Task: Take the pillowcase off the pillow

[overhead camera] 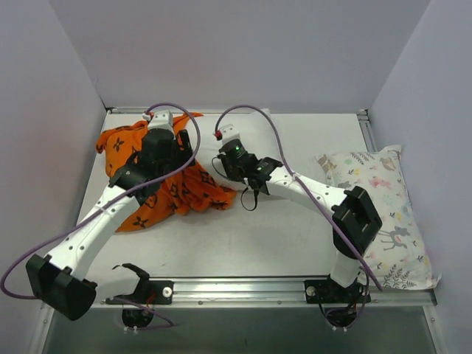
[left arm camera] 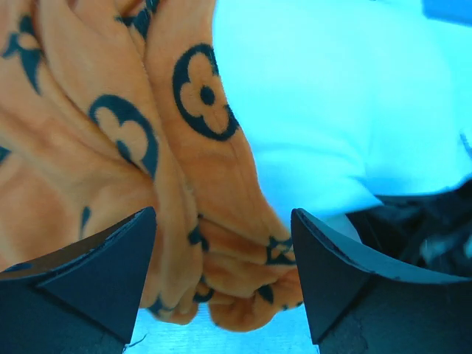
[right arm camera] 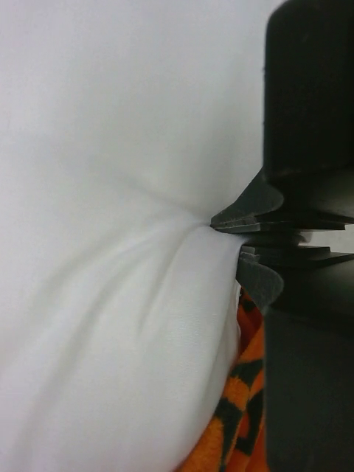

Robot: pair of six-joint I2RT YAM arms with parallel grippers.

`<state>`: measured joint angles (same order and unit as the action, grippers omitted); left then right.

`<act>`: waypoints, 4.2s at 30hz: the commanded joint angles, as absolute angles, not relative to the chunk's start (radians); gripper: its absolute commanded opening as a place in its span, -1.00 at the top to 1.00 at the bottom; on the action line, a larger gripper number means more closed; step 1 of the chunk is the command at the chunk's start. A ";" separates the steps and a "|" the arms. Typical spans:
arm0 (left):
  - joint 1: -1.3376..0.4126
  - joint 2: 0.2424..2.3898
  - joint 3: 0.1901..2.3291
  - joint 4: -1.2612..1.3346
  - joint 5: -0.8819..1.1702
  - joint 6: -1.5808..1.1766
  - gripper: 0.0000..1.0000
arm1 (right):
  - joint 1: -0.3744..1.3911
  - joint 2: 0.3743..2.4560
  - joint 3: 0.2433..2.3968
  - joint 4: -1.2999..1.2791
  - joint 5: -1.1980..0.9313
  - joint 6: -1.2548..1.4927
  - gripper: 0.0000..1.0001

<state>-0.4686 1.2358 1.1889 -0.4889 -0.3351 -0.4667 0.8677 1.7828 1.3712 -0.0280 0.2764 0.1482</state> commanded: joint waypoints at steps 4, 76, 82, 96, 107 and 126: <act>-0.607 1.052 1.114 -0.609 -0.581 -0.619 -0.68 | 0.802 1.681 1.471 -0.251 0.126 0.311 1.00; -0.391 1.316 1.266 -0.414 -0.095 -0.293 -0.95 | 0.928 1.198 0.588 -0.008 0.115 0.566 1.00; -0.414 1.494 1.337 -0.371 -0.082 -0.247 -0.85 | 0.959 1.262 0.574 0.028 0.140 0.592 1.00; -0.039 1.532 1.349 -0.479 -0.478 -0.451 1.00 | 0.939 1.246 0.477 0.044 0.130 0.666 1.00; 0.115 1.592 1.233 -0.440 -0.326 -0.558 1.00 | 0.810 1.072 0.521 -0.041 0.060 0.638 1.00; -0.176 1.641 1.190 -0.371 -0.221 -0.534 1.00 | 1.048 1.457 1.182 -0.195 0.270 0.077 -1.00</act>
